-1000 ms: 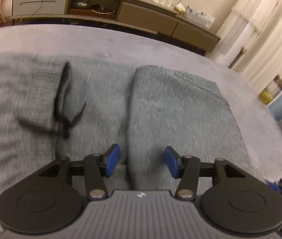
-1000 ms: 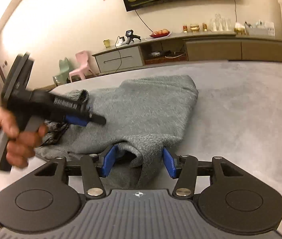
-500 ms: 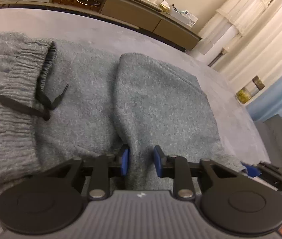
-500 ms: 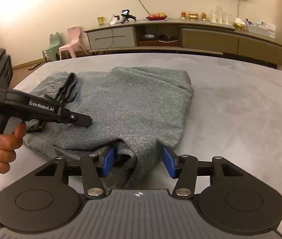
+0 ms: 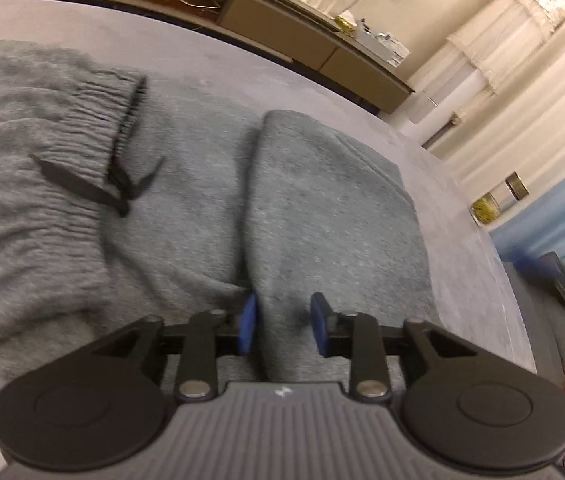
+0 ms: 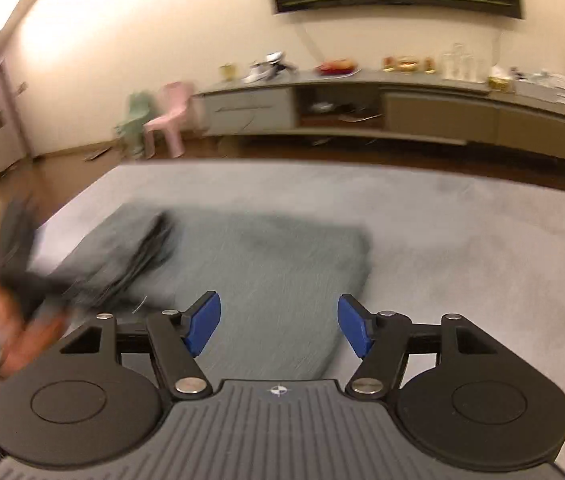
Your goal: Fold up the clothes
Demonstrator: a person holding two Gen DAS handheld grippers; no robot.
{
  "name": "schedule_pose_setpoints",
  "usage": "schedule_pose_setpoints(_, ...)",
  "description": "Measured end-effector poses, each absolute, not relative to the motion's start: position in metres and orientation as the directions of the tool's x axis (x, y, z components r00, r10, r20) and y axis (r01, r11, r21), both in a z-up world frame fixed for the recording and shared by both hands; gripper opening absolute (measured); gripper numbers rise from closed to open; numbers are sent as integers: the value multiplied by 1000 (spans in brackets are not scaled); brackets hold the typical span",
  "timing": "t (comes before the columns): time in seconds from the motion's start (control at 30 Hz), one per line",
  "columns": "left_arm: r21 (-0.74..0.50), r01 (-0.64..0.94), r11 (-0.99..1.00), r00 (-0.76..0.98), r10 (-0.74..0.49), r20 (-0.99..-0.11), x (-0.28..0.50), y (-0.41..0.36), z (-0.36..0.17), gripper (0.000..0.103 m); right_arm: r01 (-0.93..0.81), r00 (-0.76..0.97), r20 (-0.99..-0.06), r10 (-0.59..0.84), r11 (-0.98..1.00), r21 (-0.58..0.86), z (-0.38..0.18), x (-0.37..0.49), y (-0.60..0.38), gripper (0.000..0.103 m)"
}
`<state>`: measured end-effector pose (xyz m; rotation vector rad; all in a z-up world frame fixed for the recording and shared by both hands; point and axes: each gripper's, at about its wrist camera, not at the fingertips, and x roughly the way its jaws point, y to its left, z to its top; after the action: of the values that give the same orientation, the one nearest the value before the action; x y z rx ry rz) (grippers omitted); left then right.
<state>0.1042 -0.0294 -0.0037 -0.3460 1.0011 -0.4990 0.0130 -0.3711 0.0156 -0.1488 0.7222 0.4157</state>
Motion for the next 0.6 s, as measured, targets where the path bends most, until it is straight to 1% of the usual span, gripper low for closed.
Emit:
schedule_pose_setpoints(0.17,-444,278,852,445,-524,-726,98,-40,-4,32,-445,701,-659,273,889,-105,-2,92,-368,68)
schedule_pose_setpoints(0.2,-445,278,851,444,-525,-726,99,-42,-5,32,-462,698,-661,276,879,-120,-5,105,-366,69)
schedule_pose_setpoints(0.23,-448,282,848,443,-530,-723,99,-41,-5,32,-493,683,-669,293,861,-126,-9,115,-363,71)
schedule_pose_setpoints(0.3,-449,293,844,446,-536,-717,99,-40,-5,32,-551,640,-696,325,825,-122,-17,135,-356,69)
schedule_pose_setpoints(0.33,-447,293,845,451,-534,-715,99,-38,-4,32,-576,598,-725,341,812,-94,-20,144,-354,59)
schedule_pose_setpoints(0.37,-446,291,846,458,-533,-712,98,-36,-2,32,-602,546,-749,375,798,-39,-21,151,-353,29)
schedule_pose_setpoints(0.43,-445,292,847,473,-532,-702,95,-33,3,32,-629,470,-756,456,773,76,-11,153,-355,10)
schedule_pose_setpoints(0.47,-445,297,845,479,-535,-696,93,-31,5,33,-634,440,-741,508,760,144,-5,153,-357,9)
schedule_pose_setpoints(0.5,-446,303,842,483,-539,-690,92,-29,8,33,-631,410,-704,580,738,241,3,152,-363,9)
schedule_pose_setpoints(0.53,-442,308,843,482,-538,-691,92,-29,8,34,-608,397,-679,618,731,309,5,154,-369,9)
schedule_pose_setpoints(0.6,-426,310,850,472,-526,-707,94,-31,3,34,-516,415,-673,611,768,379,-4,168,-381,9)
